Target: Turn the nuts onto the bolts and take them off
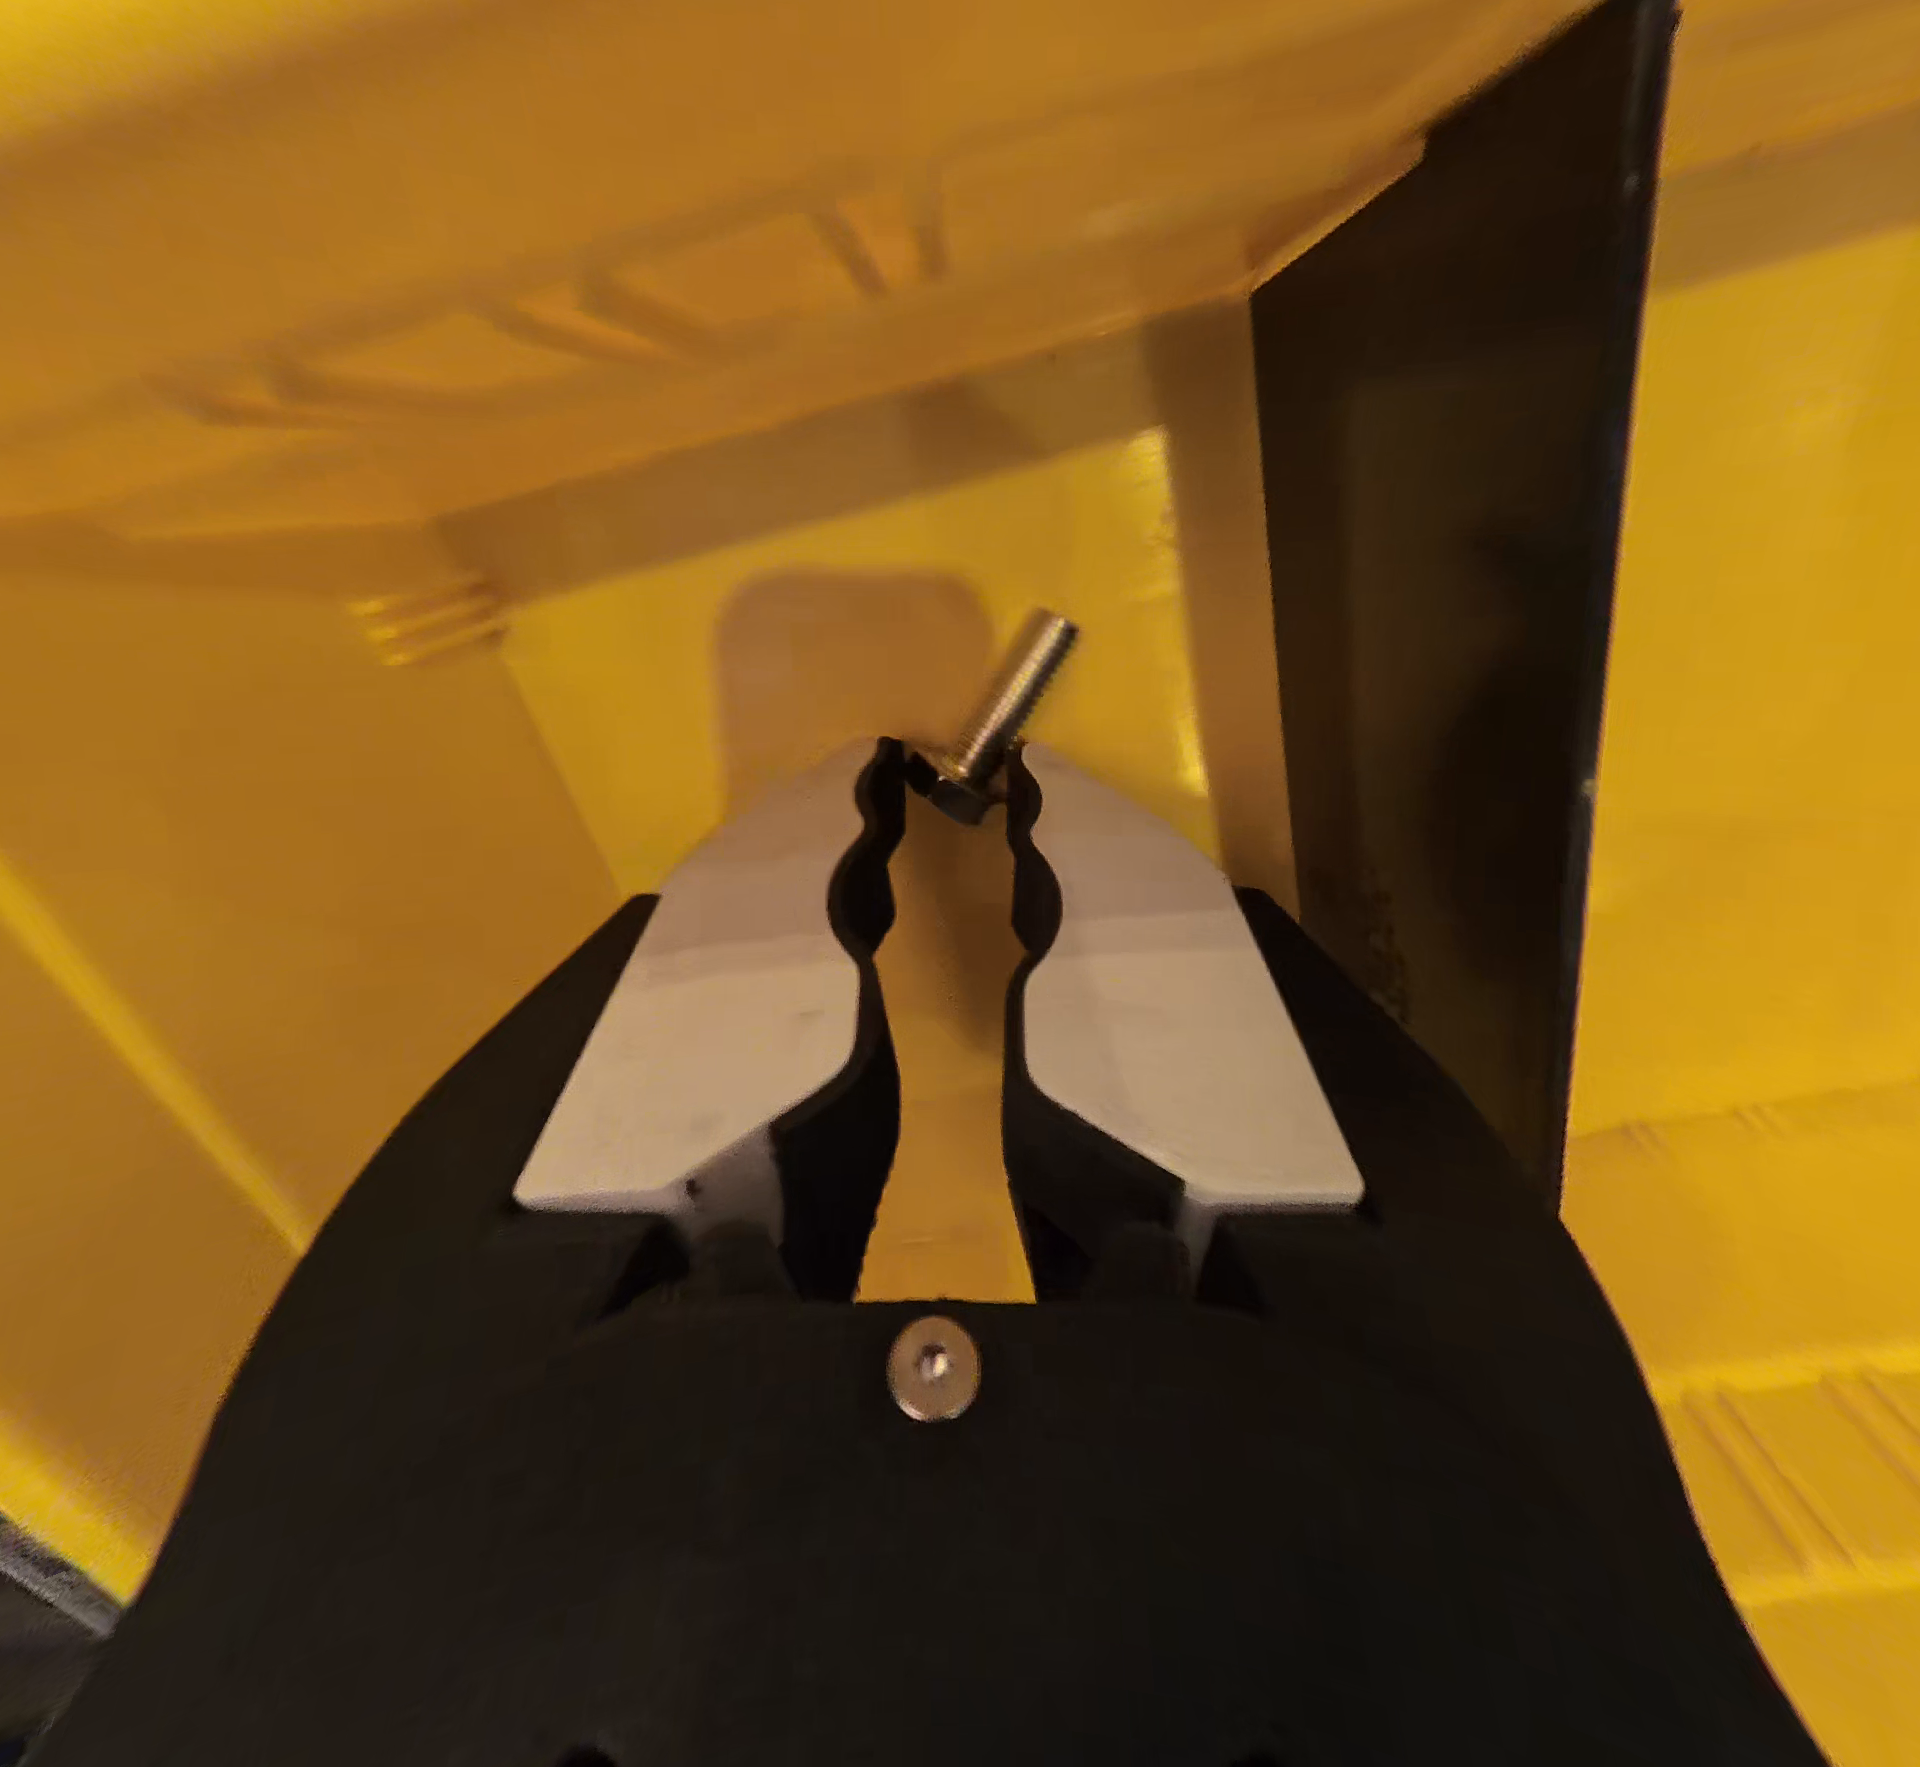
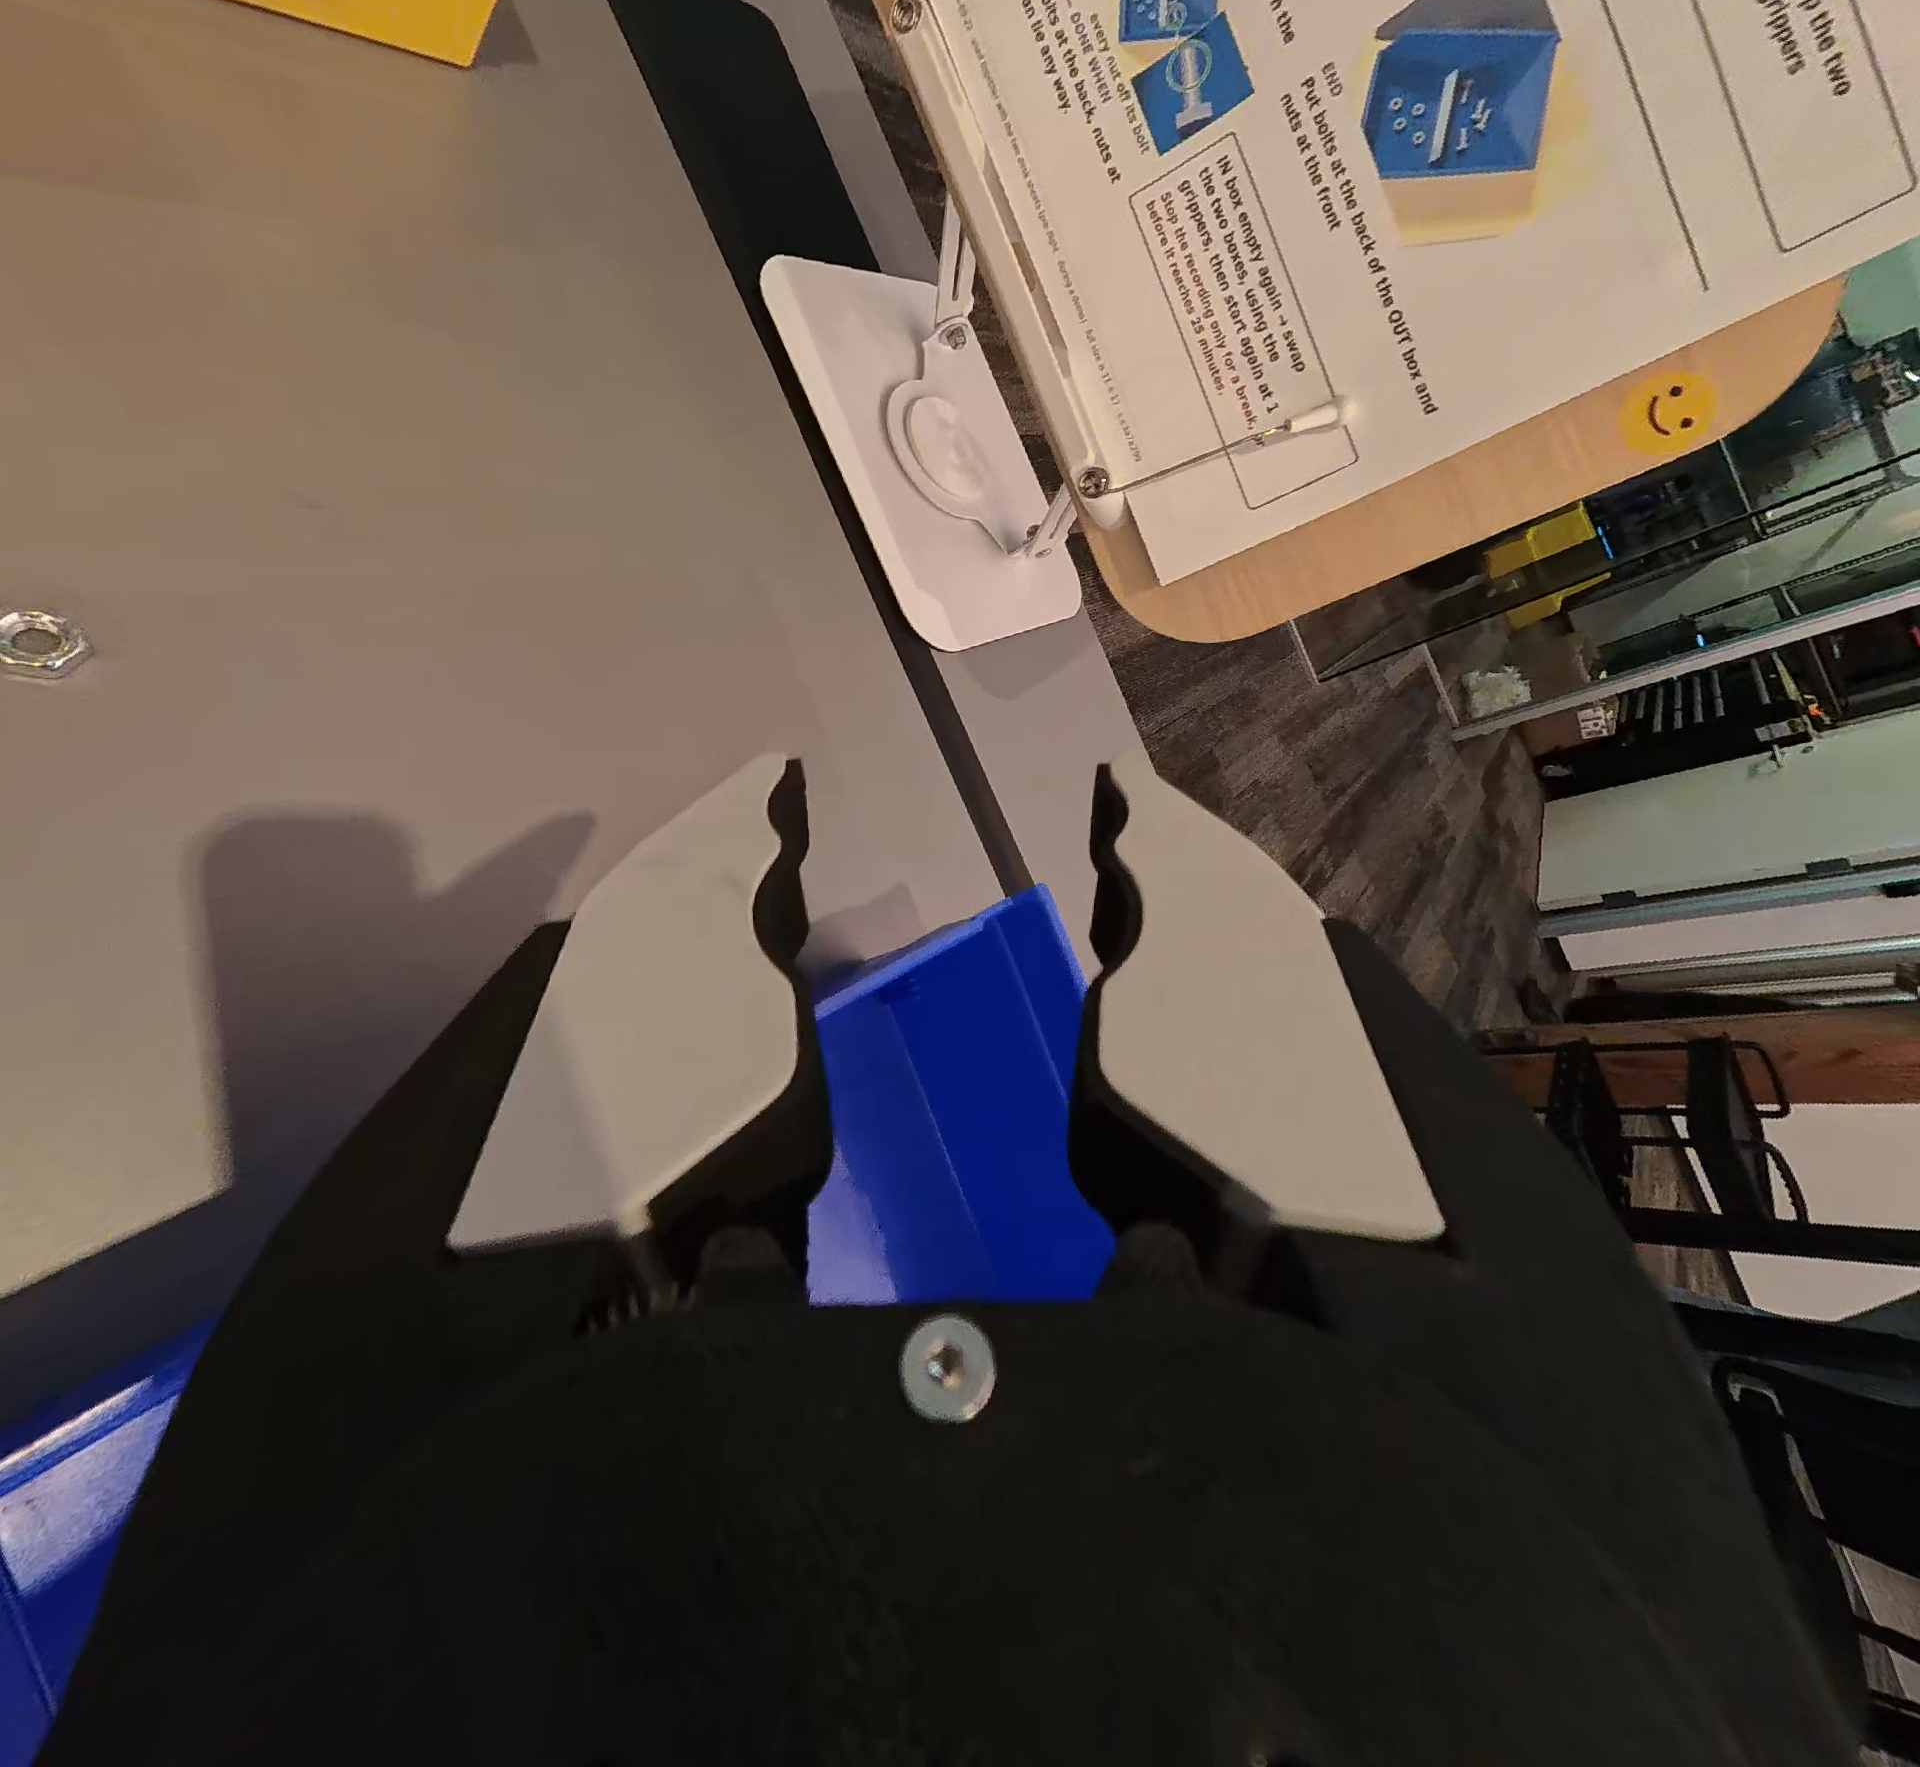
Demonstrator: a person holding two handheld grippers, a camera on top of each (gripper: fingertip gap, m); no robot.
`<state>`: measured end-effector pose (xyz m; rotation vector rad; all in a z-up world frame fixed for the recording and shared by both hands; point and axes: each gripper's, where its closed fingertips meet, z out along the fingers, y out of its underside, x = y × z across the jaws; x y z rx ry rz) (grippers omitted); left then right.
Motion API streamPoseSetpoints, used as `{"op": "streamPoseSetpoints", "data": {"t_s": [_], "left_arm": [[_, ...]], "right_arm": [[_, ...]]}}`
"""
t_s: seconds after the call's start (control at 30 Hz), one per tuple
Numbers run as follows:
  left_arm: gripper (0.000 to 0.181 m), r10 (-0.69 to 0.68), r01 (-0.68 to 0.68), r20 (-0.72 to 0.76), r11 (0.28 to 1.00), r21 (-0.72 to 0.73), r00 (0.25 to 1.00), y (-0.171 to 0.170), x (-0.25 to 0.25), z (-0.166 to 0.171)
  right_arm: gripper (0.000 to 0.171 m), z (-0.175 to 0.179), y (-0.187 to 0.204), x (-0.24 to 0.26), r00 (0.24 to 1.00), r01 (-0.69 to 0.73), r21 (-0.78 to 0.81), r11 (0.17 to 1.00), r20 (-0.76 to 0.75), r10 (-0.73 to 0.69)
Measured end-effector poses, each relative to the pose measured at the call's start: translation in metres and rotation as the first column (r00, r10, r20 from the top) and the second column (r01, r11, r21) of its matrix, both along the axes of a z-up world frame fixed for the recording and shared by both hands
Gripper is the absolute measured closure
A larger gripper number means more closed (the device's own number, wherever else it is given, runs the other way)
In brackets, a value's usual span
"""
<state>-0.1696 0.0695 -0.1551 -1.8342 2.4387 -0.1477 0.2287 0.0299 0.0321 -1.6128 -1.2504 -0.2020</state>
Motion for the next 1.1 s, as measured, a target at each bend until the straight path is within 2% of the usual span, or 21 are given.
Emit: {"op": "streamPoseSetpoints", "data": {"t_s": [0.13,0.27,0.33,0.43,0.53,0.6,0.67,0.73,0.8,0.87,0.97,1.03,1.1], "left_arm": [[0.163,0.08,-0.08,-0.034,0.997,-0.016,0.996,0.002,-0.006,0.0],[0.163,0.314,-0.324,-0.098,0.94,-0.106,0.944,-0.001,-0.016,0.013],[0.163,0.409,-0.415,-0.081,0.906,-0.084,0.909,0.003,-0.021,0.028],[0.163,0.484,-0.484,0.017,0.874,0.036,0.875,0.012,-0.023,0.064],[0.163,0.548,-0.563,0.161,0.824,0.067,0.821,0.006,-0.005,0.114],[0.163,0.565,-0.602,0.305,0.797,0.036,0.766,-0.006,0.025,0.149],[0.163,0.576,-0.627,0.463,0.777,-0.053,0.674,-0.026,0.07,0.181],[0.163,0.564,-0.584,0.618,0.787,-0.2,0.548,-0.057,0.126,0.208],[0.163,0.567,-0.491,0.721,0.796,-0.355,0.398,-0.089,0.179,0.23],[0.164,0.562,-0.382,0.771,0.811,-0.442,0.301,-0.119,0.222,0.241],[0.163,0.515,-0.351,0.828,0.835,-0.425,0.223,-0.138,0.258,0.248],[0.164,0.517,-0.327,0.832,0.837,-0.439,0.204,-0.147,0.272,0.25],[0.163,0.526,-0.305,0.829,0.834,-0.46,0.189,-0.151,0.28,0.252]], "right_arm": [[0.118,-0.002,-0.001,-0.002,1.0,-0.011,-0.008,1.0,0.005,0.011],[0.118,0.0,-0.004,-0.006,0.999,-0.032,0.0,0.999,0.005,0.032],[0.119,0.004,-0.007,-0.009,0.999,-0.047,0.011,0.999,-0.006,0.047],[0.119,0.011,-0.011,-0.017,0.997,-0.072,0.033,0.997,-0.019,0.072],[0.12,0.022,-0.018,-0.036,0.99,-0.118,0.066,0.991,-0.07,0.123],[0.12,0.034,-0.028,-0.061,0.966,-0.194,0.111,0.975,-0.152,0.21],[0.121,0.053,-0.045,-0.093,0.906,-0.292,0.195,0.936,-0.256,0.336],[0.122,0.071,-0.071,-0.123,0.794,-0.403,0.252,0.88,-0.381,0.473],[0.123,0.087,-0.095,-0.139,0.66,-0.483,0.28,0.829,-0.506,0.556],[0.126,0.099,-0.107,-0.142,0.553,-0.522,0.281,0.805,-0.607,0.571],[0.129,0.101,-0.112,-0.138,0.488,-0.582,0.214,0.785,-0.681,0.547],[0.137,0.102,-0.108,-0.132,0.462,-0.584,0.19,0.789,-0.721,0.516],[0.142,0.1,-0.112,-0.131,0.431,-0.638,0.153,0.755,-0.742,0.514]]}}
